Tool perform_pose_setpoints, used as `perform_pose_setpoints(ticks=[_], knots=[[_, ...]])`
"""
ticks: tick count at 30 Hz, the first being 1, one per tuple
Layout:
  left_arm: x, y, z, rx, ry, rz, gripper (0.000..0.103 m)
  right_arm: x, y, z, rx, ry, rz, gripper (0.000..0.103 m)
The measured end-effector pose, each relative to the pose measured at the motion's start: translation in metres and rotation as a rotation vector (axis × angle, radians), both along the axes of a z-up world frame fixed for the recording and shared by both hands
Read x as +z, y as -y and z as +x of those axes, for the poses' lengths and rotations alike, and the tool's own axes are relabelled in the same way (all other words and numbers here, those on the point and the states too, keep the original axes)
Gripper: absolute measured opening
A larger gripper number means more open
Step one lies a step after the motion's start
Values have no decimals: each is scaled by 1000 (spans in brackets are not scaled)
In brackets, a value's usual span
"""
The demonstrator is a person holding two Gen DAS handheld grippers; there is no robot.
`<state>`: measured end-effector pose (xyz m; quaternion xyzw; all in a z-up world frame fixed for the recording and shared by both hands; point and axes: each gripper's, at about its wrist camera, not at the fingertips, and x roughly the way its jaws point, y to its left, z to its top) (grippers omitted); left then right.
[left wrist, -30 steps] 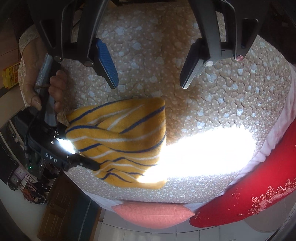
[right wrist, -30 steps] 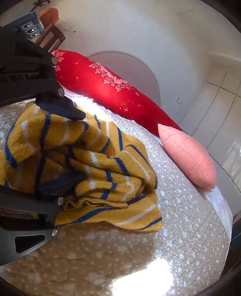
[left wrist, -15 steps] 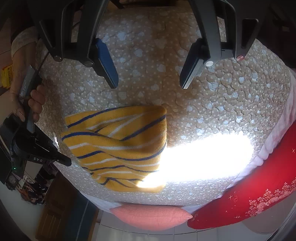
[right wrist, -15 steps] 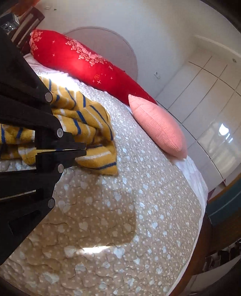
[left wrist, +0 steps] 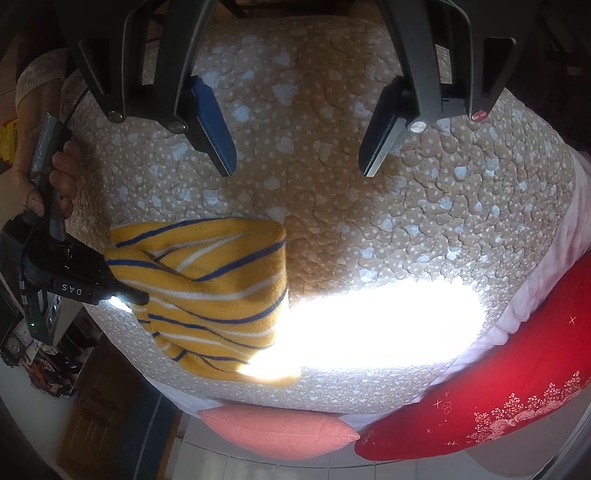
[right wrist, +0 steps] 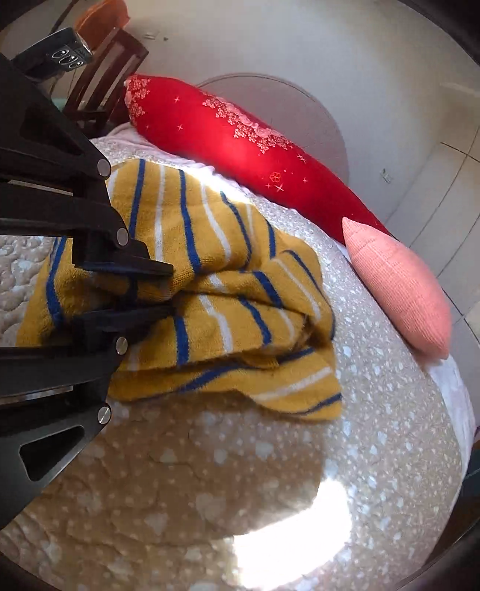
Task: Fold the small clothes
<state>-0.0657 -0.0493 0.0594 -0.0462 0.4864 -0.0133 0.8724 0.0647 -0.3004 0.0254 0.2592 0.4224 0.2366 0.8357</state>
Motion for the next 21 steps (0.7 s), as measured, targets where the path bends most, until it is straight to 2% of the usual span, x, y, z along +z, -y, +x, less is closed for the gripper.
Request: perform_pose_setpoints(ticks=[2,5,7,8,11,13,14,16,19,21], knots=[[4,-1,-3,14,32,19,68,11,2,-7,-37,51,-64,14],[15,-2,-9,51,104,70,69,28,6,-17,-113,132,-131,29],[25,-3,-14,88,172,115,78,35,12,-23,-164,164,-149,56],[31,-4,-17,107,211,138,80,37,16,-26,-191,175,-152,59],[49,-7,-29,165,333,213,85,46,26,-37,-242,187,-168,59],[63,-9,-37,193,418,247,95,52,32,-51,-275,205,-192,61],[70,-11,-41,206,463,261,97,55,33,-60,-292,217,-207,63],[83,-13,-51,229,547,285,103,61,33,-81,-322,245,-248,70],[99,-17,-66,245,646,297,103,61,27,-120,-370,278,-304,78],[106,-17,-71,235,682,295,103,54,25,-149,-425,277,-334,83]])
